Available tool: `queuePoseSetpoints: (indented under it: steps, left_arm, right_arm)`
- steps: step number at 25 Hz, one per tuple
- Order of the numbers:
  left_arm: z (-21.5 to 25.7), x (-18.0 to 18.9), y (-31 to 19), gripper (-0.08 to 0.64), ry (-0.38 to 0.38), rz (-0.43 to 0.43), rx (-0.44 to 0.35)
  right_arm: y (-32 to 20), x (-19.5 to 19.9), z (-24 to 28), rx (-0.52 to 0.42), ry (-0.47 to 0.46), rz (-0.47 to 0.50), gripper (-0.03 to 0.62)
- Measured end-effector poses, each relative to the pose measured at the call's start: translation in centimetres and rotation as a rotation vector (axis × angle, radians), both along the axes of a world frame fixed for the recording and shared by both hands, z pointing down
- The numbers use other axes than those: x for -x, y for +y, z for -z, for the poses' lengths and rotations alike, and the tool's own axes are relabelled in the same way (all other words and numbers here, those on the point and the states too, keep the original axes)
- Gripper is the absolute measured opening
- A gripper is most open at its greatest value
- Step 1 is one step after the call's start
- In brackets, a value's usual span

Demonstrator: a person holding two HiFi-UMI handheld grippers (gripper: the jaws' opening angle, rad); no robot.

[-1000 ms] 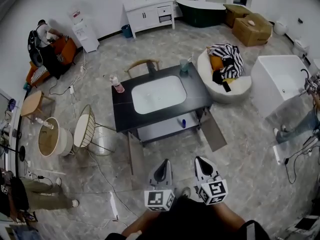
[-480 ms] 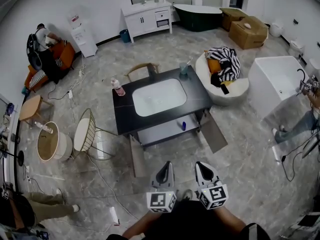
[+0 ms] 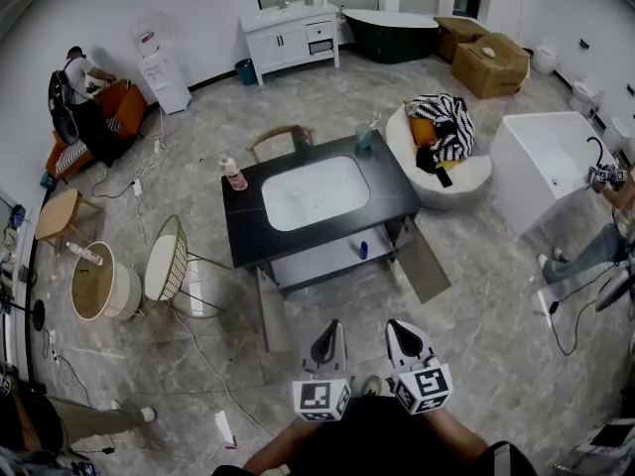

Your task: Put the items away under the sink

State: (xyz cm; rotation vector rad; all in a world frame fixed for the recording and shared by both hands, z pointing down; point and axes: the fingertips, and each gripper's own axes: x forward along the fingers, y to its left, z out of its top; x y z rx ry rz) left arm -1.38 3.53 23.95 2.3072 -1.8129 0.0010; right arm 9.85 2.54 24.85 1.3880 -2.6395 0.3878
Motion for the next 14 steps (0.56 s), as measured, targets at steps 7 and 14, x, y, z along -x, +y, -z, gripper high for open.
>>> queuePoseSetpoints:
  steps: [7, 14]
  left_arm:
    - [-0.1, 0.4, 0.2, 0.015, -0.002, -0.003, -0.001]
    - [0.2, 1.5, 0.1, 0.015, 0.001, 0.001, -0.005]
  right_arm:
    - [0.3, 0.7, -0.4, 0.0, -0.009, 0.012, 0.011]
    - [0.3, 1.7, -0.3, 0.0, -0.003, 0.01, 0.011]
